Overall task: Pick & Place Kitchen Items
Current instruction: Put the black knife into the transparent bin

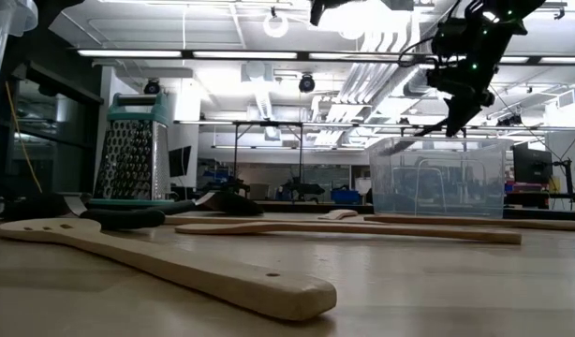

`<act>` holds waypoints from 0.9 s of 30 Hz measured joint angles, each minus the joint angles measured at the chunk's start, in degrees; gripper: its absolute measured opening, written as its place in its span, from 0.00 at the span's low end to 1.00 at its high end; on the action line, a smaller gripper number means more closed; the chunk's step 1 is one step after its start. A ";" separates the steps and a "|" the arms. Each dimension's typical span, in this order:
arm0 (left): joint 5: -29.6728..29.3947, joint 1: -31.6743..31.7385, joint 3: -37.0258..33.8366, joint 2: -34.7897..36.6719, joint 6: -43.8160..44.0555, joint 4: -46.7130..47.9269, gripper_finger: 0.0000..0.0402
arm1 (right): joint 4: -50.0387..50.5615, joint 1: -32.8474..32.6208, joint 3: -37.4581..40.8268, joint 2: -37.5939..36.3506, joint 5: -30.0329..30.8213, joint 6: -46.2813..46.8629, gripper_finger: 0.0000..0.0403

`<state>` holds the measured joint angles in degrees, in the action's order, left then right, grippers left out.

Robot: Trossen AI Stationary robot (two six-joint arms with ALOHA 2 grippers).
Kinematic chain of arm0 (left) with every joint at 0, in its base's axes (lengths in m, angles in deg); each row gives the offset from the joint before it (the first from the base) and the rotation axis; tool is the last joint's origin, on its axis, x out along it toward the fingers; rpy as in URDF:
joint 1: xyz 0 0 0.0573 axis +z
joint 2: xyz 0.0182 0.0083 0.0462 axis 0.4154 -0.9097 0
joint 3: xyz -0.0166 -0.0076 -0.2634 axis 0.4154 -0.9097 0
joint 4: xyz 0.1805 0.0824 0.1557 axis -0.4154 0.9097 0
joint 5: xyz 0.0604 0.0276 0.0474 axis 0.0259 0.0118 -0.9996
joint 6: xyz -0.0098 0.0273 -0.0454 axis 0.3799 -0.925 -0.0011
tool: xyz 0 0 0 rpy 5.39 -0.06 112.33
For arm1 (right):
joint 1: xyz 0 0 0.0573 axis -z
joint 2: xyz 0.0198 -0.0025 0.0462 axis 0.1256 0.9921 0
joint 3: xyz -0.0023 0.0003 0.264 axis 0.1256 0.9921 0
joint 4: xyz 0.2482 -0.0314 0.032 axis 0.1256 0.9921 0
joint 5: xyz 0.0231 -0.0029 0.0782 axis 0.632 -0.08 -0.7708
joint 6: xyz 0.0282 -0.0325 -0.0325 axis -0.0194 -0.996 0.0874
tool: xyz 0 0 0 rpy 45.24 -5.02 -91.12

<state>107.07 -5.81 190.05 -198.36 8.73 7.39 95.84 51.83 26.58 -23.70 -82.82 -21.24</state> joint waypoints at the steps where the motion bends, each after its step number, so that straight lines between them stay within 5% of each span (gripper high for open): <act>1: 1.11 -0.01 0.00 0.54 0.50 -0.62 0.00 | 0.03 0.25 0.00 0.36 0.05 -0.02 0.01; 10: 1.05 -4.26 -6.89 1.73 3.16 -4.43 0.00 | -0.23 0.75 0.00 3.97 -0.79 -1.46 0.01; 19: -6.75 -4.82 -38.41 17.43 11.82 -29.69 0.00 | -0.57 1.04 0.00 4.95 -1.09 -3.04 0.01; 27: -18.22 -5.27 -63.43 33.31 16.63 -40.26 0.00 | -0.42 3.75 0.00 4.95 -4.34 -3.47 0.01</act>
<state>88.85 -11.08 126.62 -165.04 25.36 -32.87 95.42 55.58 26.58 -18.75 -87.16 -24.70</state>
